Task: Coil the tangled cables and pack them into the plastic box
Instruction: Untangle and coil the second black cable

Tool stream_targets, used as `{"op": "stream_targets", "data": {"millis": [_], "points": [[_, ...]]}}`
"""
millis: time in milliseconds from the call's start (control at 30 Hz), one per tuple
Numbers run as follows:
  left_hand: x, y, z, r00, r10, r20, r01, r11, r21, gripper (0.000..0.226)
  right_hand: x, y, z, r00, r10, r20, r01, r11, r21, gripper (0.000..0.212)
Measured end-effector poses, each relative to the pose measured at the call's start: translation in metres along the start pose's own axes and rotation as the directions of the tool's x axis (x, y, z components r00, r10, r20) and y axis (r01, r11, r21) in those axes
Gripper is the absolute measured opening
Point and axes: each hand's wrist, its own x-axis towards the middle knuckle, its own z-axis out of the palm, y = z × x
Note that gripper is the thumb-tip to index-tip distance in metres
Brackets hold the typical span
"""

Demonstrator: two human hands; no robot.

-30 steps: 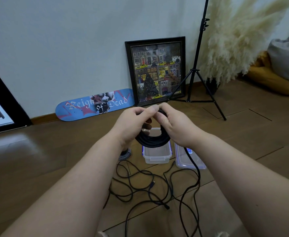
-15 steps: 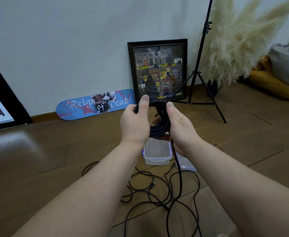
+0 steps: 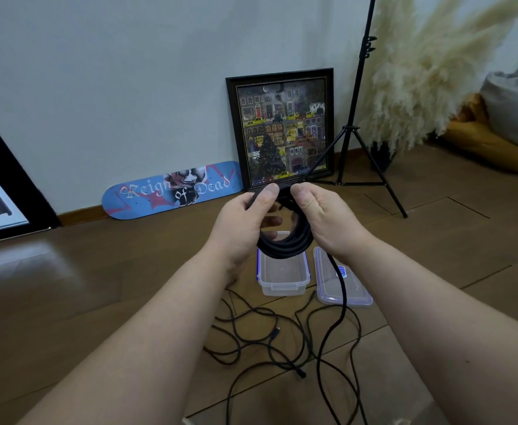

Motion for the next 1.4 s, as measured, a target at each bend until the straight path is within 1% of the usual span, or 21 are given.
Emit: {"op": "stream_targets", "data": {"millis": [67, 133, 233, 333, 433, 533, 567, 667, 767, 800, 867, 900, 967, 1000, 1067, 1167, 1233, 1300, 1333, 1367, 1400], "points": [[-0.001, 0.001, -0.001, 0.999, 0.037, 0.035, -0.037, 0.999, -0.008, 0.028, -0.001, 0.000, 0.002, 1.000, -0.015, 0.019, 0.015, 1.000, -0.016, 0.045], [-0.002, 0.000, 0.000, 0.993, 0.110, 0.036, -0.109, 0.993, -0.034, 0.023, -0.001, 0.000, 0.003, 0.999, -0.038, 0.023, 0.039, 0.999, -0.029, 0.042], [-0.003, 0.000, 0.003, 0.960, 0.278, 0.014, -0.278, 0.956, 0.091, 0.024, 0.000, -0.003, 0.005, 0.998, -0.061, 0.000, 0.061, 0.998, -0.027, 0.040], [-0.003, -0.001, 0.004, 0.940, 0.342, 0.008, -0.338, 0.925, 0.176, 0.023, 0.000, -0.004, 0.005, 0.998, -0.058, -0.016, 0.057, 0.998, -0.024, 0.038], [-0.001, 0.000, 0.001, 0.956, 0.293, 0.019, -0.292, 0.941, 0.172, 0.023, -0.001, 0.001, 0.003, 0.998, -0.057, -0.012, 0.056, 0.997, -0.061, 0.034], [-0.001, 0.001, 0.001, 0.991, 0.124, 0.046, -0.126, 0.991, 0.039, 0.024, -0.001, 0.006, 0.002, 0.999, -0.043, -0.004, 0.042, 0.993, -0.112, 0.031], [-0.001, 0.001, 0.002, 0.994, 0.102, 0.039, -0.102, 0.995, 0.020, 0.023, -0.001, 0.006, 0.002, 0.999, -0.041, 0.001, 0.040, 0.991, -0.126, 0.030], [-0.003, -0.003, 0.007, 0.987, 0.154, -0.036, -0.151, 0.985, 0.079, 0.018, -0.001, 0.005, 0.001, 0.999, -0.043, 0.013, 0.045, 0.986, -0.161, 0.028], [-0.001, -0.008, 0.011, 0.967, 0.229, -0.114, -0.215, 0.968, 0.126, 0.014, -0.003, 0.002, 0.002, 0.999, -0.013, 0.029, 0.017, 0.990, -0.142, 0.034], [0.001, -0.009, 0.010, 0.959, 0.239, -0.152, -0.221, 0.968, 0.122, 0.014, -0.005, 0.001, 0.001, 0.998, 0.032, 0.047, -0.026, 0.993, -0.113, 0.035], [0.008, -0.009, 0.003, 0.936, 0.231, -0.264, -0.218, 0.973, 0.078, 0.010, -0.009, 0.003, -0.004, 0.977, 0.175, 0.125, -0.170, 0.984, -0.049, 0.030], [0.011, -0.008, -0.002, 0.916, 0.225, -0.332, -0.221, 0.974, 0.053, 0.010, -0.012, 0.006, -0.008, 0.956, 0.240, 0.166, -0.236, 0.971, -0.046, 0.025], [0.017, -0.006, -0.015, 0.863, 0.212, -0.458, -0.229, 0.973, 0.019, 0.020, -0.014, 0.012, -0.017, 0.933, 0.314, 0.176, -0.304, 0.949, -0.084, 0.013], [0.020, -0.006, -0.021, 0.835, 0.204, -0.511, -0.232, 0.973, 0.010, 0.022, -0.014, 0.015, -0.022, 0.929, 0.334, 0.158, -0.320, 0.941, -0.107, 0.013], [0.022, -0.008, -0.031, 0.778, 0.200, -0.596, -0.238, 0.971, 0.015, 0.012, -0.015, 0.020, -0.030, 0.926, 0.360, 0.113, -0.340, 0.927, -0.159, 0.017], [0.026, -0.012, -0.040, 0.714, 0.196, -0.673, -0.239, 0.971, 0.030, 0.009, -0.018, 0.028, -0.037, 0.942, 0.333, 0.038, -0.311, 0.910, -0.273, 0.016], [0.028, -0.016, -0.043, 0.695, 0.206, -0.689, -0.233, 0.971, 0.055, 0.016, -0.020, 0.032, -0.040, 0.967, 0.248, -0.050, -0.253, 0.931, -0.264, 0.019], [0.030, -0.019, -0.045, 0.683, 0.211, -0.699, -0.215, 0.973, 0.084, 0.013, -0.019, 0.030, -0.040, 0.988, 0.117, -0.105, -0.144, 0.939, -0.313, 0.018], [0.030, -0.021, -0.046, 0.680, 0.217, -0.700, -0.206, 0.973, 0.101, 0.010, -0.019, 0.025, -0.039, 0.996, 0.055, -0.076, -0.081, 0.914, -0.399, 0.014], [0.030, -0.022, -0.047, 0.679, 0.227, -0.698, -0.200, 0.972, 0.122, 0.008, -0.018, 0.019, -0.038, 1.000, 0.006, -0.005, -0.008, 0.861, -0.508, 0.012], [0.030, -0.023, -0.049, 0.680, 0.239, -0.693, -0.190, 0.971, 0.148, 0.008, -0.017, 0.012, -0.034, 0.995, -0.017, 0.099, 0.075, 0.783, -0.617, 0.014]]}}
